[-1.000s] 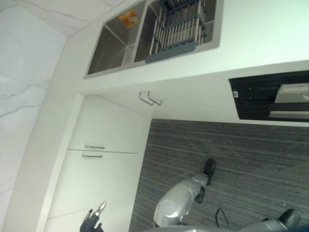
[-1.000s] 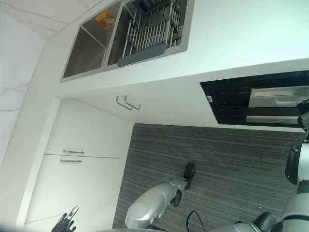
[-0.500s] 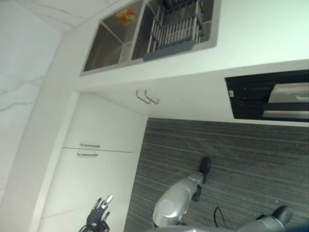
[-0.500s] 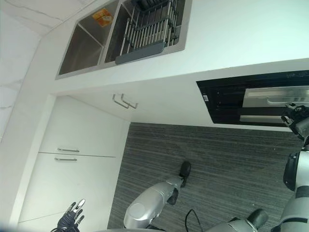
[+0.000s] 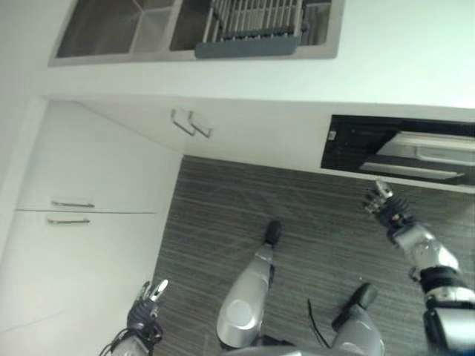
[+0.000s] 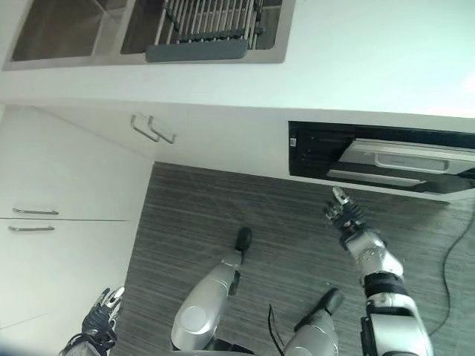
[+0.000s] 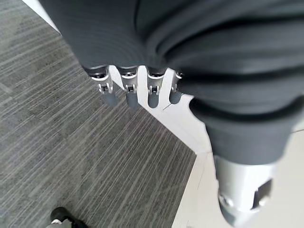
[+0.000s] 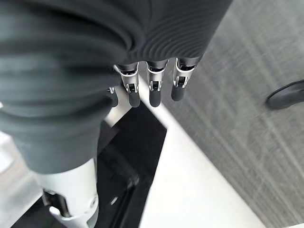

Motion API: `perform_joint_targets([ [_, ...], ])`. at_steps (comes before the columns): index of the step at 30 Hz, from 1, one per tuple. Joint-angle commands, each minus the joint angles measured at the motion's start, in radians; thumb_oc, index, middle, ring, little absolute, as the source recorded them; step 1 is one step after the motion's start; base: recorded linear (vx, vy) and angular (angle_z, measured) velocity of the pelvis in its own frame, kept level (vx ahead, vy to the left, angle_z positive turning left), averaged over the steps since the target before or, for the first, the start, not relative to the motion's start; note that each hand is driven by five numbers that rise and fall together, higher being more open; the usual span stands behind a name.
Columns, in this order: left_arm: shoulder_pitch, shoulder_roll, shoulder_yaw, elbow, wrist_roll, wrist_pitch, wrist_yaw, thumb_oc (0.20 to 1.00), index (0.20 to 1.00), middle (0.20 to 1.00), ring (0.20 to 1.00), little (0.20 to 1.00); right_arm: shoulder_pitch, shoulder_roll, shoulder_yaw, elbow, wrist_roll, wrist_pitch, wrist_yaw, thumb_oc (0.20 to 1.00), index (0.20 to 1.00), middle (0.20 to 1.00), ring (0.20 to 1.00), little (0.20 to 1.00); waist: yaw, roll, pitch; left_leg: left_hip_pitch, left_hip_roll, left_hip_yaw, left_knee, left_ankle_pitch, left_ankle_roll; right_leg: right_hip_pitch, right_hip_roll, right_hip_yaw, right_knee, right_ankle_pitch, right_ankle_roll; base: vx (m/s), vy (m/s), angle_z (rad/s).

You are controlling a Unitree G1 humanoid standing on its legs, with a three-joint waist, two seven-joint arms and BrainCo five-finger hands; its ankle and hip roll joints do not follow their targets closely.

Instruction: Place the dishes in the dishwasher.

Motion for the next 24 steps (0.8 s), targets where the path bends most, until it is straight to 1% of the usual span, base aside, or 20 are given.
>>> perform_joint_targets([
  [1, -0.001, 0.047, 0.031, 0.072, -0.039, -0.072, 0.016, 1.0, 1.0, 1.0, 1.0, 1.0, -0.045, -0.09, 0.037, 0.022, -0.06, -0.079, -0.038, 1.0, 1.0, 1.0, 1.0, 1.0, 0.034, 0.018, -0.038, 0.032, -0.009, 0.069, -0.093, 0.053, 0.005, 0.03, 0.022, 0.088, 0.06, -0.013, -0.04, -0.01, 0.0, -0.15],
  [2, -0.01, 0.045, 0.027, 0.07, -0.037, -0.08, 0.02, 1.0, 1.0, 1.0, 1.0, 1.0, -0.026, -0.084, 0.048, 0.026, -0.074, -0.084, -0.063, 1.0, 1.0, 1.0, 1.0, 1.0, 0.033, 0.005, -0.043, 0.027, 0.0, 0.073, -0.092, 0.051, 0.005, 0.035, 0.027, 0.088, 0.039, 0.001, -0.035, -0.01, 0.014, -0.15],
  [3, -0.016, 0.047, 0.023, 0.068, -0.033, -0.086, 0.024, 1.0, 1.0, 1.0, 1.0, 1.0, -0.02, -0.082, 0.054, 0.034, -0.098, -0.071, -0.085, 1.0, 1.0, 1.0, 1.0, 1.0, 0.032, -0.006, -0.045, 0.028, 0.003, 0.074, -0.094, 0.049, 0.005, 0.044, 0.029, 0.09, 0.023, 0.009, -0.034, 0.0, 0.023, -0.08],
  [5, -0.02, 0.048, 0.01, 0.071, -0.023, -0.101, 0.03, 1.0, 1.0, 1.0, 1.0, 1.0, -0.014, -0.081, 0.062, 0.056, -0.112, -0.063, -0.092, 1.0, 1.0, 1.0, 1.0, 1.0, 0.036, -0.021, -0.054, 0.031, 0.009, 0.075, -0.098, 0.046, 0.004, 0.054, 0.03, 0.091, 0.001, 0.025, -0.028, 0.03, 0.068, 0.0],
  [6, -0.023, 0.048, 0.003, 0.077, 0.004, -0.12, 0.032, 1.0, 1.0, 1.0, 1.0, 1.0, -0.002, -0.071, 0.059, 0.085, -0.096, -0.075, -0.081, 1.0, 1.0, 1.0, 1.0, 1.0, 0.04, -0.036, -0.064, 0.037, 0.015, 0.076, -0.104, 0.042, 0.005, 0.065, 0.031, 0.09, -0.019, 0.039, -0.022, 0.06, 0.106, 0.01],
  [7, -0.026, 0.05, -0.001, 0.08, 0.021, -0.126, 0.028, 1.0, 1.0, 1.0, 1.0, 1.0, 0.003, -0.066, 0.055, 0.101, -0.103, -0.084, -0.073, 1.0, 1.0, 1.0, 1.0, 1.0, 0.041, -0.043, -0.068, 0.04, 0.016, 0.076, -0.106, 0.04, 0.005, 0.071, 0.032, 0.093, -0.028, 0.046, -0.021, 0.08, 0.159, -0.01],
  [8, -0.032, 0.051, -0.021, 0.089, 0.066, -0.155, 0.027, 1.0, 1.0, 1.0, 1.0, 1.0, 0.023, -0.05, 0.054, 0.131, -0.097, -0.102, -0.052, 1.0, 1.0, 1.0, 1.0, 1.0, 0.043, -0.065, -0.081, 0.048, 0.015, 0.075, -0.107, 0.032, 0.01, 0.083, 0.036, 0.096, -0.046, 0.061, -0.018, 0.08, 0.179, 0.0],
  [9, -0.032, 0.05, -0.033, 0.093, 0.089, -0.166, 0.019, 1.0, 1.0, 1.0, 1.0, 1.0, 0.04, -0.035, 0.051, 0.139, -0.104, -0.101, -0.043, 1.0, 1.0, 1.0, 1.0, 1.0, 0.042, -0.078, -0.09, 0.056, 0.015, 0.073, -0.106, 0.025, 0.012, 0.089, 0.037, 0.093, -0.051, 0.069, -0.016, 0.1, 0.204, 0.01],
  [12, -0.038, 0.05, -0.07, 0.089, 0.173, -0.174, 0.014, 1.0, 1.0, 1.0, 1.0, 1.0, 0.075, 0.002, 0.047, 0.164, -0.096, -0.123, -0.011, 1.0, 1.0, 1.0, 1.0, 1.0, 0.038, -0.108, -0.116, 0.091, 0.007, 0.074, -0.105, 0.005, 0.025, 0.1, 0.026, 0.091, -0.061, 0.106, -0.01, 0.11, 0.233, 0.02],
  [13, -0.043, 0.052, -0.099, 0.095, 0.21, -0.174, 0.024, 1.0, 1.0, 1.0, 1.0, 1.0, 0.093, 0.023, 0.043, 0.202, -0.135, -0.146, 0.011, 1.0, 1.0, 1.0, 1.0, 1.0, 0.032, -0.123, -0.132, 0.129, 0.003, 0.076, -0.107, -0.014, 0.035, 0.108, 0.018, 0.091, -0.059, 0.126, -0.009, 0.2, 0.343, -0.03],
  [15, -0.094, 0.068, -0.099, 0.105, 0.206, -0.095, 0.027, 1.0, 1.0, 1.0, 1.0, 1.0, 0.102, 0.042, 0.057, 0.241, -0.185, -0.121, 0.052, 1.0, 1.0, 1.0, 1.0, 1.0, 0.008, -0.144, -0.161, 0.177, 0.003, 0.094, -0.101, -0.041, 0.049, 0.093, 0.002, 0.089, -0.015, 0.164, -0.007, 0.2, 0.328, -0.24],
  [16, -0.11, 0.079, -0.104, 0.111, 0.217, -0.07, 0.036, 1.0, 1.0, 1.0, 1.0, 1.0, 0.11, 0.048, 0.066, 0.252, -0.199, -0.121, 0.072, 1.0, 1.0, 1.0, 1.0, 1.0, 0.0, -0.148, -0.171, 0.191, 0.006, 0.101, -0.093, -0.052, 0.055, 0.097, 0.004, 0.094, 0.006, 0.146, -0.012, 0.21, 0.272, -0.59],
  [17, -0.142, 0.087, -0.123, 0.131, 0.233, -0.047, 0.036, 1.0, 1.0, 1.0, 1.0, 1.0, 0.13, 0.072, 0.082, 0.281, -0.231, -0.126, 0.081, 1.0, 1.0, 1.0, 1.0, 1.0, -0.019, -0.159, -0.196, 0.217, 0.007, 0.118, -0.075, -0.074, 0.066, 0.106, 0.01, 0.103, 0.037, 0.137, -0.019, 0.22, 0.221, -0.78],
  [18, -0.159, 0.083, -0.137, 0.138, 0.24, -0.032, 0.028, 1.0, 1.0, 1.0, 1.0, 1.0, 0.143, 0.086, 0.09, 0.29, -0.241, -0.126, 0.077, 1.0, 1.0, 1.0, 1.0, 1.0, -0.035, -0.164, -0.214, 0.23, 0.008, 0.124, -0.067, -0.083, 0.072, 0.104, 0.035, 0.115, 0.044, 0.118, -0.027, 0.22, 0.175, -0.78],
  [19, -0.17, 0.084, -0.152, 0.149, 0.241, -0.021, 0.031, 1.0, 1.0, 1.0, 1.0, 1.0, 0.164, 0.097, 0.095, 0.298, -0.241, -0.135, 0.078, 1.0, 1.0, 1.0, 1.0, 1.0, -0.055, -0.168, -0.228, 0.243, 0.004, 0.121, -0.059, -0.093, 0.081, 0.1, 0.078, 0.142, 0.043, 0.083, -0.036, 0.18, 0.087, -0.55],
  [20, -0.181, 0.077, -0.165, 0.176, 0.244, -0.017, 0.022, 1.0, 1.0, 1.0, 1.0, 1.0, 0.201, 0.126, 0.103, 0.305, -0.262, -0.155, 0.08, 1.0, 1.0, 1.0, 1.0, 1.0, -0.082, -0.17, -0.241, 0.27, -0.009, 0.106, -0.061, -0.101, 0.09, 0.096, 0.126, 0.191, 0.041, 0.057, -0.049, 0.15, 0.041, -0.28],
  [21, -0.187, 0.073, -0.166, 0.182, 0.244, -0.009, 0.014, 1.0, 1.0, 1.0, 1.0, 1.0, 0.213, 0.137, 0.105, 0.307, -0.271, -0.157, 0.077, 1.0, 1.0, 1.0, 1.0, 1.0, -0.092, -0.171, -0.249, 0.275, -0.014, 0.101, -0.064, -0.1, 0.094, 0.091, 0.141, 0.207, 0.038, 0.053, -0.051, 0.23, -0.02, 0.02],
  [22, -0.233, 0.045, -0.163, 0.253, 0.261, 0.017, -0.043, 1.0, 1.0, 1.0, 1.0, 1.0, 0.262, 0.166, 0.109, 0.367, -0.306, -0.18, 0.079, 1.0, 1.0, 1.0, 1.0, 1.0, -0.143, -0.166, -0.274, 0.339, -0.043, 0.076, -0.093, -0.11, 0.114, 0.077, 0.216, 0.272, 0.034, 0.032, -0.072, 0.17, -0.043, 0.18],
  [23, -0.237, 0.042, -0.163, 0.26, 0.261, 0.021, -0.049, 1.0, 1.0, 1.0, 1.0, 1.0, 0.264, 0.167, 0.106, 0.375, -0.311, -0.183, 0.08, 1.0, 1.0, 1.0, 1.0, 1.0, -0.147, -0.165, -0.276, 0.346, -0.045, 0.074, -0.096, -0.11, 0.115, 0.079, 0.221, 0.277, 0.033, 0.031, -0.075, 0.21, -0.113, 0.73],
  [24, -0.259, 0.022, -0.167, 0.315, 0.266, 0.03, -0.085, 1.0, 1.0, 1.0, 1.0, 1.0, 0.271, 0.171, 0.106, 0.419, -0.371, -0.191, 0.085, 1.0, 1.0, 1.0, 1.0, 1.0, -0.175, -0.16, -0.289, 0.379, -0.056, 0.066, -0.106, -0.117, 0.12, 0.088, 0.252, 0.318, 0.027, 0.025, -0.096, 0.12, -0.148, 0.77],
])
